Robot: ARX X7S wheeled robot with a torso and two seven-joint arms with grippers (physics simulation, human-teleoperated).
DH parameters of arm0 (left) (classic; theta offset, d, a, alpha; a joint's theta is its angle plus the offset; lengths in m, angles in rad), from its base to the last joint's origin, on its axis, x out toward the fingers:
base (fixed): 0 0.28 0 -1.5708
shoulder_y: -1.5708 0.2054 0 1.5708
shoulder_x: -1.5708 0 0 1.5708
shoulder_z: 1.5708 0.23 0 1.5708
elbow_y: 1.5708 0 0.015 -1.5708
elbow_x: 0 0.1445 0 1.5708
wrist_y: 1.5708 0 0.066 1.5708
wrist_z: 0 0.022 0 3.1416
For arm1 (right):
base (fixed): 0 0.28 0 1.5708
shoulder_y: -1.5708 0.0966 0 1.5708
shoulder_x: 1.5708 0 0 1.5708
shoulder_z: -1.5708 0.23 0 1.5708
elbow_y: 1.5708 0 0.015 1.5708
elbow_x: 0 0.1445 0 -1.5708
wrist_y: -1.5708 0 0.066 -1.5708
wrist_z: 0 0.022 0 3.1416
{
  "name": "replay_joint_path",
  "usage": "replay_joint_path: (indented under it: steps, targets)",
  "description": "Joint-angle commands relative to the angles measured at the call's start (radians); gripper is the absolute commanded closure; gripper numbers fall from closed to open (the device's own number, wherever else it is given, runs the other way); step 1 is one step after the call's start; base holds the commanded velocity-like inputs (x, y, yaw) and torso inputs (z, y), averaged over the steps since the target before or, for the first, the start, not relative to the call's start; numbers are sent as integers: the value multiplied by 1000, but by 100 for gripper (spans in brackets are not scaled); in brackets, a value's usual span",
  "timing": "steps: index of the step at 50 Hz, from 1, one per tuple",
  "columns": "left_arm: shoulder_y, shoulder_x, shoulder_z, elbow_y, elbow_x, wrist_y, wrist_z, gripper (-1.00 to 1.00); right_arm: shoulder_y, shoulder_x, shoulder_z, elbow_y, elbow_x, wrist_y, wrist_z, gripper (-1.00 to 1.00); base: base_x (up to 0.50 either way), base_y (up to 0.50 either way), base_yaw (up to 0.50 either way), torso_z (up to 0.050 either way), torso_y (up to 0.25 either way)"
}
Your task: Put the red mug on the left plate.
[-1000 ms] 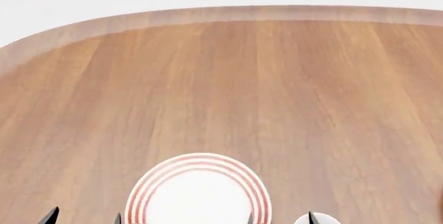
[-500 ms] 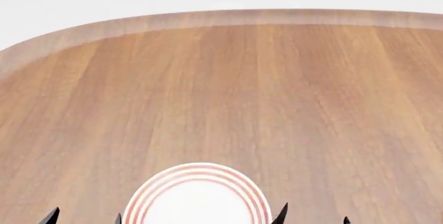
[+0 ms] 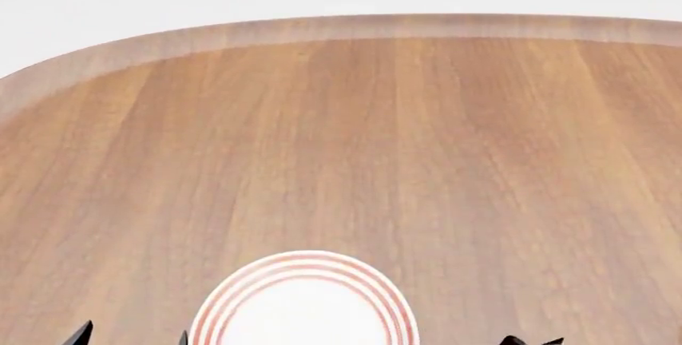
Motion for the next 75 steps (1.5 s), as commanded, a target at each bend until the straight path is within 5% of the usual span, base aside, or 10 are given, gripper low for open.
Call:
replay_joint_path:
  steps: [1,32,75]
  targets:
    - [2,-6,9,4,-2,-1,-7,-100,-6,-11,72,-44,150,15,171,-100,0,0,0,0,0]
    - [-6,-18,33,-1,-11,-1,-17,-100,88,17,141,31,366,-87,428,-100,0,0,0,0,0]
    - [-8,-35,58,1,-20,1,-36,-100,204,23,109,349,380,-259,482,-100,0,0,0,0,0]
